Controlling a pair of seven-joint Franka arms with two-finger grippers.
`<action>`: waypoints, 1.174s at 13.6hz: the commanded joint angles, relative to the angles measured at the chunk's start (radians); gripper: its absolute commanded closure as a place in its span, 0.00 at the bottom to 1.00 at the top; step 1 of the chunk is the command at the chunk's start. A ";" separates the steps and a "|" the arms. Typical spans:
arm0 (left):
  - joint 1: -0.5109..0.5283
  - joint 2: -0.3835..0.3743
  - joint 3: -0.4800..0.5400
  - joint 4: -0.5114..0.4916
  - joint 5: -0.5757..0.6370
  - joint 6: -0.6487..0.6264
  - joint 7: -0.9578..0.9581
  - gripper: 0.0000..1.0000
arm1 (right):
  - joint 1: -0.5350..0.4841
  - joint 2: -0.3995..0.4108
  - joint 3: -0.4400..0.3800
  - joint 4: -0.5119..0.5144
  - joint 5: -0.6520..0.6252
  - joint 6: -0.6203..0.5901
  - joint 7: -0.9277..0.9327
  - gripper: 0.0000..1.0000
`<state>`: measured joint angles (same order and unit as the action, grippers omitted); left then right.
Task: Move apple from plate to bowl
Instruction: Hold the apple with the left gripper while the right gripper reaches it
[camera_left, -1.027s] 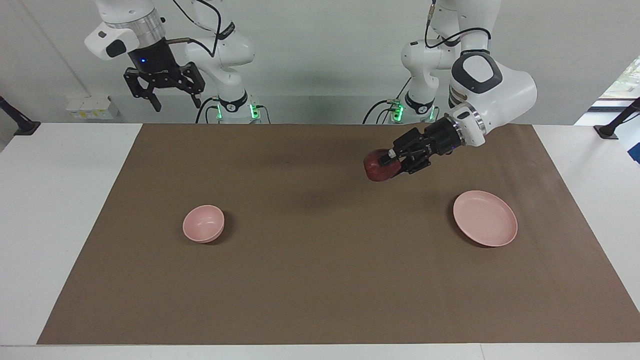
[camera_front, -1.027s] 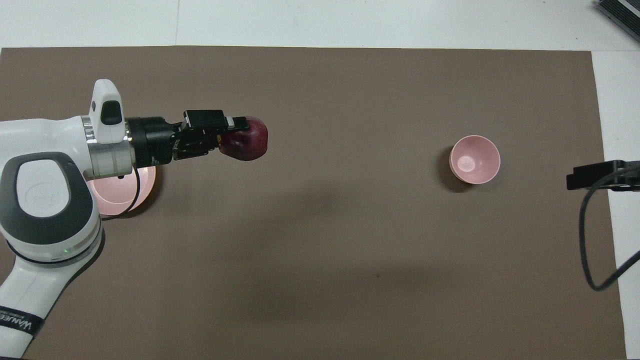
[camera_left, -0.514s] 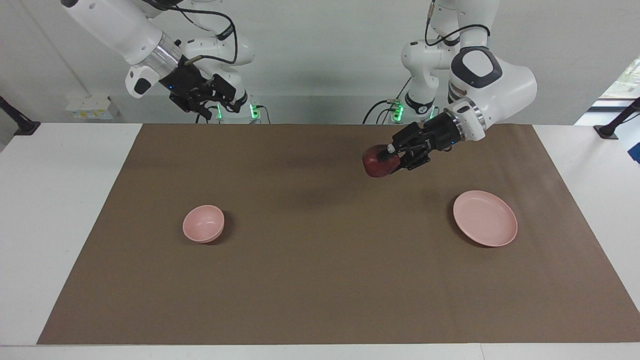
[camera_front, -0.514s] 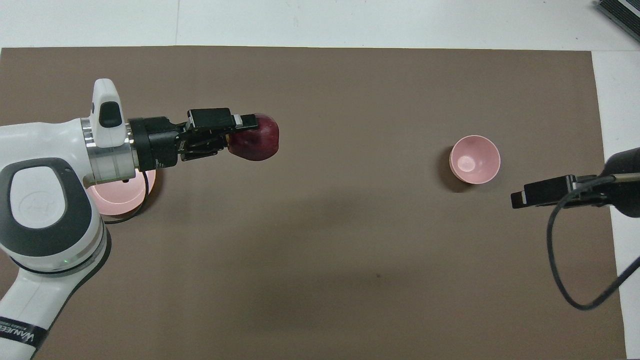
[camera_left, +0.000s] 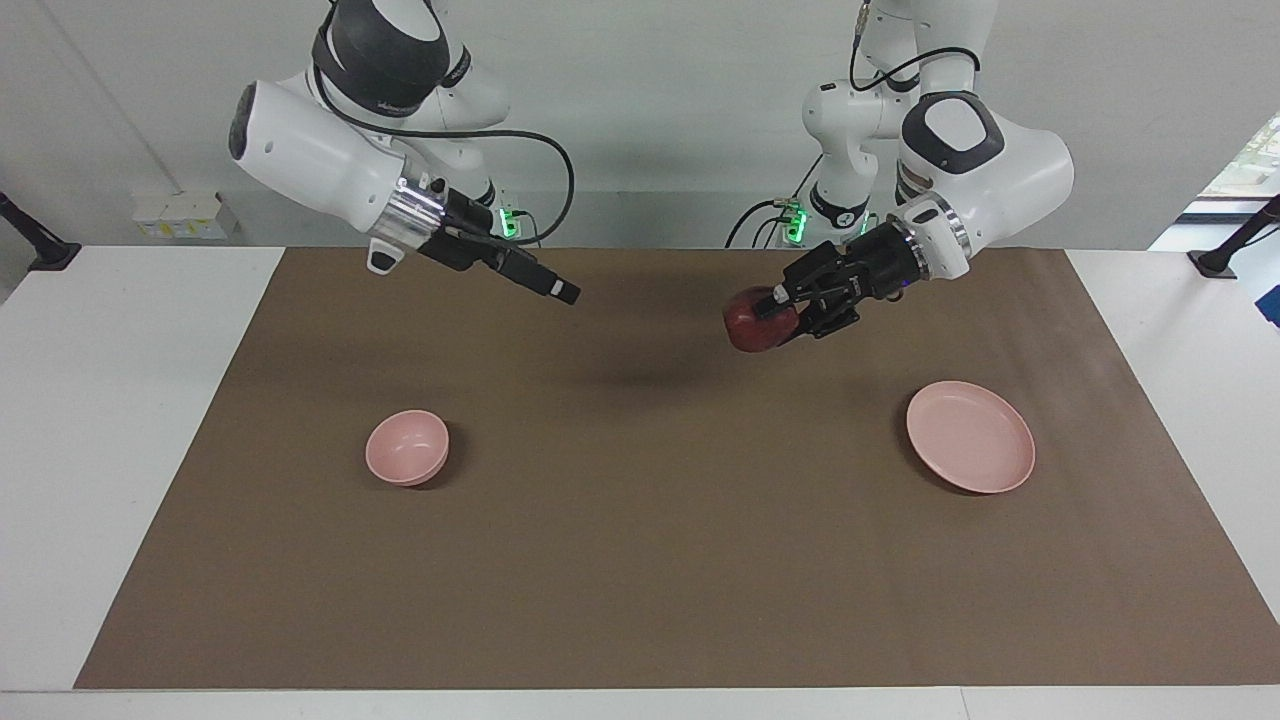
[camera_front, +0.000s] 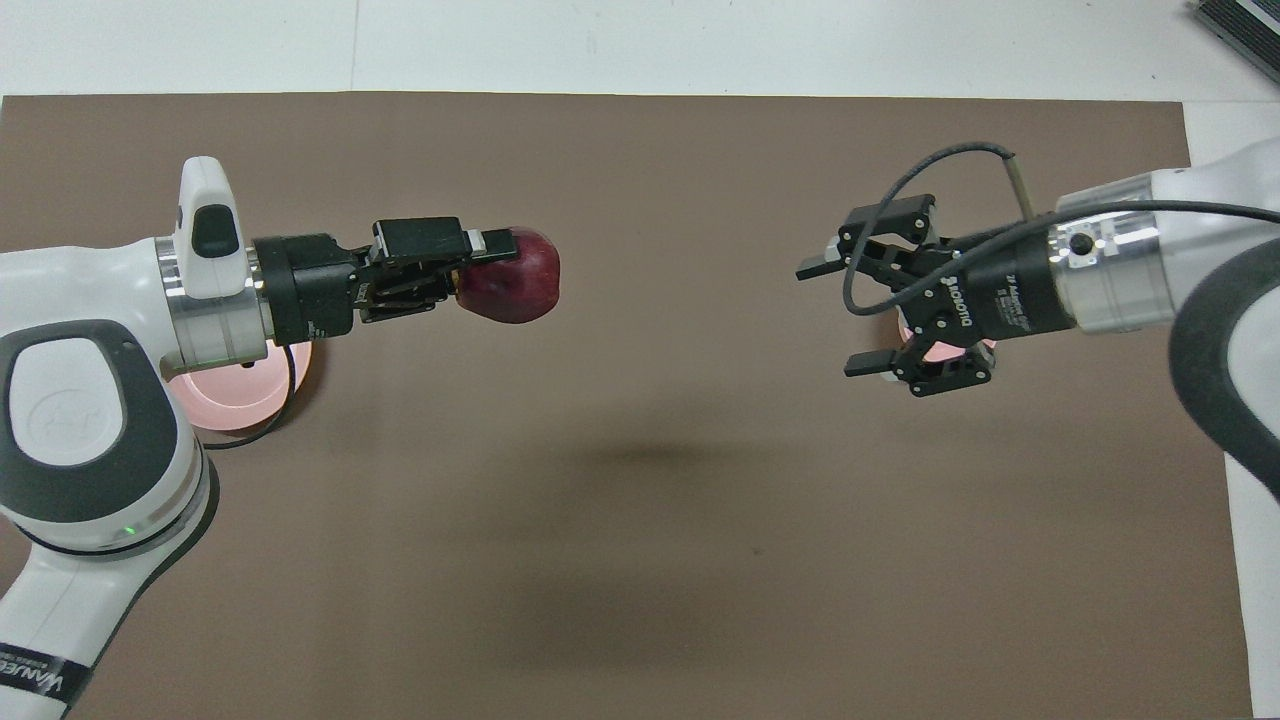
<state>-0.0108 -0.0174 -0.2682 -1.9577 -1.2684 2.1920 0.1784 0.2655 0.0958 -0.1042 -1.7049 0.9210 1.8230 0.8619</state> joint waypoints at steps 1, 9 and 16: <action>-0.006 -0.021 0.007 -0.010 -0.016 -0.006 -0.002 1.00 | 0.047 0.051 0.003 0.019 0.103 0.076 0.113 0.00; -0.006 -0.021 0.007 -0.012 -0.009 -0.003 -0.003 1.00 | 0.207 0.174 0.003 0.120 0.250 0.286 0.335 0.00; -0.020 -0.021 0.007 -0.013 -0.006 -0.001 -0.008 1.00 | 0.287 0.235 0.005 0.183 0.248 0.380 0.370 0.00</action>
<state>-0.0162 -0.0174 -0.2700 -1.9581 -1.2683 2.1920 0.1782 0.5422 0.3010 -0.0997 -1.5723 1.1537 2.1810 1.1957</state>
